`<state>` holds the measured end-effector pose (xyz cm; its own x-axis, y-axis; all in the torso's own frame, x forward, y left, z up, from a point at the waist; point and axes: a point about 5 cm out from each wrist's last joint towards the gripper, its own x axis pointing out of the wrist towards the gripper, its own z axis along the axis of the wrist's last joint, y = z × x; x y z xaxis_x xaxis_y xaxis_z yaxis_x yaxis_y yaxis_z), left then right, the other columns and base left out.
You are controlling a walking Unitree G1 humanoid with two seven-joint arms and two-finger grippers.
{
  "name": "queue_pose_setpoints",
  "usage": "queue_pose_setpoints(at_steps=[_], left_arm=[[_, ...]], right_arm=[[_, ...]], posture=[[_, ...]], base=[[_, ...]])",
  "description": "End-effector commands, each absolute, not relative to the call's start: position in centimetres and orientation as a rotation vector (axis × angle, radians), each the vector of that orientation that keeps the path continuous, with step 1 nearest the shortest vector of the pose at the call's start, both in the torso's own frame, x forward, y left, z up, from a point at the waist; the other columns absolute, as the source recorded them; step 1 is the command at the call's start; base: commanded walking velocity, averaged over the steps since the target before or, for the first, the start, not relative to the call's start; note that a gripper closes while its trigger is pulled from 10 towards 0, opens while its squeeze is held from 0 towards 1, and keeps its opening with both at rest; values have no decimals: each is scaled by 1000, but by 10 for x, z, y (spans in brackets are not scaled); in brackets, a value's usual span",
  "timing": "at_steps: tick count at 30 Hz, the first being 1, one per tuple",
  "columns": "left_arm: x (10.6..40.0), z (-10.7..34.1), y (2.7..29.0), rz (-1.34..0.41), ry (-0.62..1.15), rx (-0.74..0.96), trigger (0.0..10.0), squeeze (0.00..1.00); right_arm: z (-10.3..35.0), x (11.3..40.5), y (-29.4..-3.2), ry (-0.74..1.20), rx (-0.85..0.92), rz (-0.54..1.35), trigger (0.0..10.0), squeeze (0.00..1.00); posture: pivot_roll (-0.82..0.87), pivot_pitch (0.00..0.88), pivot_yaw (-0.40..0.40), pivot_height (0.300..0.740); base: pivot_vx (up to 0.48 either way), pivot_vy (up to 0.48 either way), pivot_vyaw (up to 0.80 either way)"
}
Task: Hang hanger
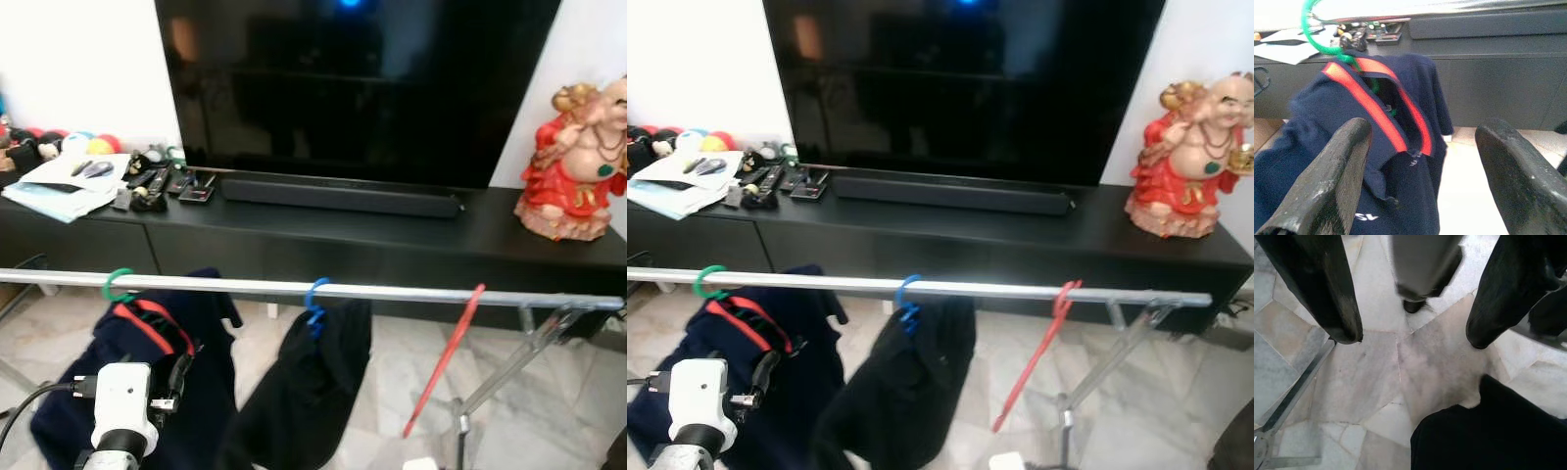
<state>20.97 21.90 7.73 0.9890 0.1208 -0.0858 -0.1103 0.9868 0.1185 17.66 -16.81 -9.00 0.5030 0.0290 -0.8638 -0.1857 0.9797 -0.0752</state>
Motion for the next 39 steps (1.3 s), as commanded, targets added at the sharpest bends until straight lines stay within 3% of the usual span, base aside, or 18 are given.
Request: queue_pose_setpoints(at_steps=[1, 6, 20, 26, 39], left_arm=[[211, 78, 214, 100, 94, 116, 10000, 0], [211, 78, 213, 88, 96, 112, 10000, 0], [214, 85, 206, -48, 99, 119, 10000, 0], [223, 91, 209, 0, 79, 134, 10000, 0], [247, 106, 239, 83, 115, 318, 10000, 0]], right_arm=[[-90, 174, -177, 1044, -162, 108, 10000, 0], [-93, 164, -193, 1066, -161, 89, 10000, 0], [-93, 167, -183, 1069, -152, 89, 10000, 0], [-92, 168, -185, 1068, -155, 90, 10000, 0], [-91, 169, -195, 1068, -167, 82, 10000, 0]], posture=[[135, 0, 22, 740], [137, 0, 22, 740], [142, 0, 14, 740], [143, 0, 9, 740], [142, 0, 6, 740]], base=[[0, 270, 0], [0, 271, 0], [0, 116, 0], [0, 0, 0], [0, 0, 0]])
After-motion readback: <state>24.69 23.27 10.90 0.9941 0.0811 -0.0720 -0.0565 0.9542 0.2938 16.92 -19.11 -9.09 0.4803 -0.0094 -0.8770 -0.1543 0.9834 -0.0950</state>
